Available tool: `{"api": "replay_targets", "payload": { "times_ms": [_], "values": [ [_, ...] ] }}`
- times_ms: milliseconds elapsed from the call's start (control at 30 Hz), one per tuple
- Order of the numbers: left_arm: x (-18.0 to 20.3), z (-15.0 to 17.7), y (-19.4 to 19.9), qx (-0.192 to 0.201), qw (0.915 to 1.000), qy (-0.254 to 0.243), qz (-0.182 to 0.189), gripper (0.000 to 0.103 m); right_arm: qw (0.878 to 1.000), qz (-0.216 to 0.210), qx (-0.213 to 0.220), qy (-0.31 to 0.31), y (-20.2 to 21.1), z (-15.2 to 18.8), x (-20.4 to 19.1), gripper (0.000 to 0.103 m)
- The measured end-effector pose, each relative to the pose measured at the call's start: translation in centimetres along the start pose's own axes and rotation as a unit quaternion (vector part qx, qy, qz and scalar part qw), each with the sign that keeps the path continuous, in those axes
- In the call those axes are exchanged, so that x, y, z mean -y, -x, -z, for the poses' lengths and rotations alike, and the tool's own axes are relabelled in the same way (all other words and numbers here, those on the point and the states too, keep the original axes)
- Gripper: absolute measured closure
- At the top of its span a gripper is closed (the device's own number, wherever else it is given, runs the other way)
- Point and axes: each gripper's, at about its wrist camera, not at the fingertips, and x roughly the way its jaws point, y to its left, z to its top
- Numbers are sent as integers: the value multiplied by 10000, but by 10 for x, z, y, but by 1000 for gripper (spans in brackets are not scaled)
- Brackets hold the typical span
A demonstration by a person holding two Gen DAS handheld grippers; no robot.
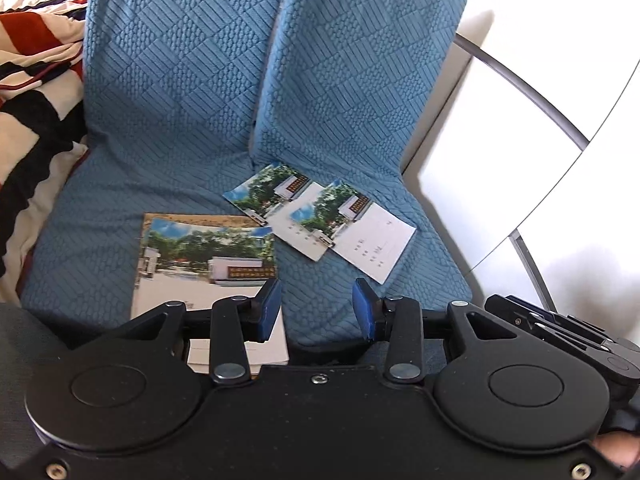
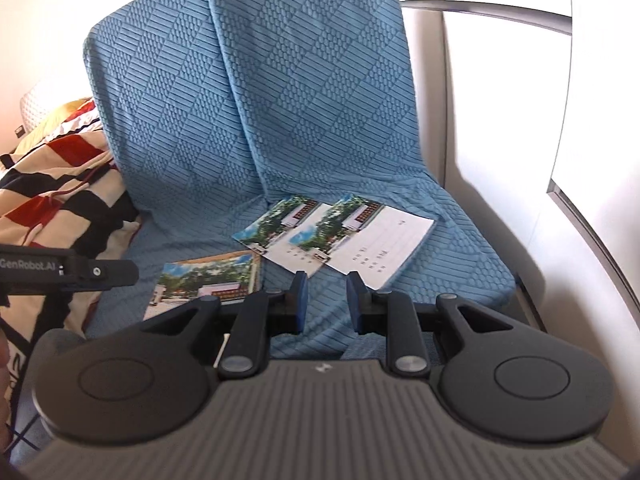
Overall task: Organize objects
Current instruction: 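Move both open grippers toward the two school-photo postcards on the seat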
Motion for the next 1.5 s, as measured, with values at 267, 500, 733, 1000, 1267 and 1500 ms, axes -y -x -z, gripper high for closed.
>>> {"api": "replay_targets", "payload": {
  "times_ms": [267,500,733,1000,1267,1500],
  "values": [
    [17,3,-3,-23,9998,-71,166,65,9999,146,54,-18,6,-2,13,78],
    [17,-1,-9,-1,9999,-124,85,65,9997,193,11,-169,2,2,21,75],
    [20,-8,-19,18,9998,-123,157,64,9996,240,-8,-167,-6,1,25,70],
    [24,-12,-29,16,9997,-118,190,59,9993,302,52,-229,-15,-4,31,56],
    [22,-19,-38,-10,9999,-24,148,47,9994,267,23,-230,-24,-9,33,56],
    [26,-25,-51,7,9999,-13,116,15,9990,318,-9,-314,-35,-12,44,32]
  ]
}}
